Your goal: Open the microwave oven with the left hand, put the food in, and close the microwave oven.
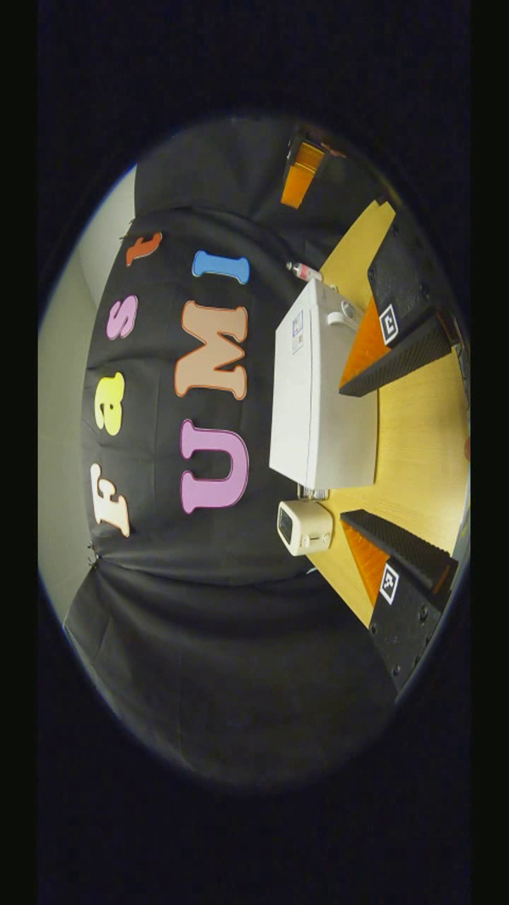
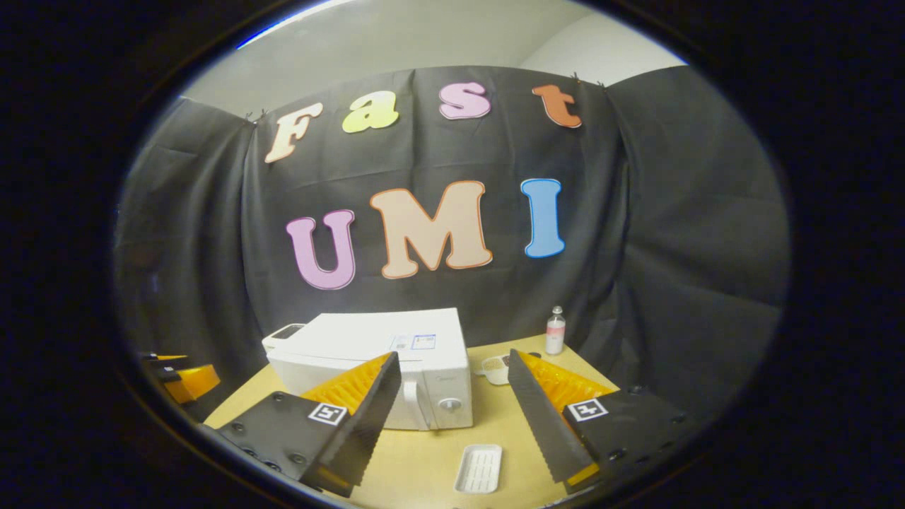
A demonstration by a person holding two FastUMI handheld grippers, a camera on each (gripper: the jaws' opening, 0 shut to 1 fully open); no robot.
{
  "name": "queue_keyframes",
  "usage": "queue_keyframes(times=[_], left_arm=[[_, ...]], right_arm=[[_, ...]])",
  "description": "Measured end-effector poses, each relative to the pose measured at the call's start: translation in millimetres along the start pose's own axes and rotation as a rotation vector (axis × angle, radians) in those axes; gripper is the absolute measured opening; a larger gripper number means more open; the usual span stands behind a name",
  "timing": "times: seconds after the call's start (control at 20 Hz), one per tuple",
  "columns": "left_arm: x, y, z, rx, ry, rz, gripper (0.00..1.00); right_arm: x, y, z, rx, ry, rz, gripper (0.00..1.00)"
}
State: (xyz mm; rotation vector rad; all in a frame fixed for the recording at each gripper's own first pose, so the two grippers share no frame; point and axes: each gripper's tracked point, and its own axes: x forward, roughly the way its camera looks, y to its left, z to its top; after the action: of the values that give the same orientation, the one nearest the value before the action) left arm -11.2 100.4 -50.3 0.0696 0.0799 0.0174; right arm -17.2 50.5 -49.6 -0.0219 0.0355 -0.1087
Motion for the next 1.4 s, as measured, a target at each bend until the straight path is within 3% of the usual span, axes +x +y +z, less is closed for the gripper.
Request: queue_keyframes(times=[0.4,0.45,0.5,0.8,1.15,1.35,1.4], left_arm=[[-10.8,19.4,-12.1,0.039,0.02,-0.1,0.96],[-10.5,18.7,-12.0,0.046,0.018,-0.113,0.96],[-9.9,16.0,-13.0,0.049,0.018,-0.131,0.96],[-3.7,3.3,-33.1,0.082,0.08,-0.216,0.96],[-0.9,-14.9,-29.2,0.079,0.079,-0.189,0.99],[0.1,-36.2,-24.1,0.056,0.066,-0.129,0.97],[0.4,-42.4,-23.7,0.047,0.06,-0.103,0.94]], right_arm=[[-55.6,44.4,-14.7,-0.003,-0.014,-0.055,0.92],[-61.2,48.0,-15.8,0.009,-0.012,-0.061,0.96],[-65.5,50.9,-15.4,0.022,-0.014,-0.066,0.92],[-84.3,40.8,-2.8,0.037,-0.048,-0.119,0.92],[-93.5,2.7,0.3,0.032,-0.057,-0.136,0.92],[-86.4,-27.4,3.4,0.013,-0.056,-0.088,0.92],[-84.4,-36.1,3.4,0.016,-0.055,-0.071,0.97]])
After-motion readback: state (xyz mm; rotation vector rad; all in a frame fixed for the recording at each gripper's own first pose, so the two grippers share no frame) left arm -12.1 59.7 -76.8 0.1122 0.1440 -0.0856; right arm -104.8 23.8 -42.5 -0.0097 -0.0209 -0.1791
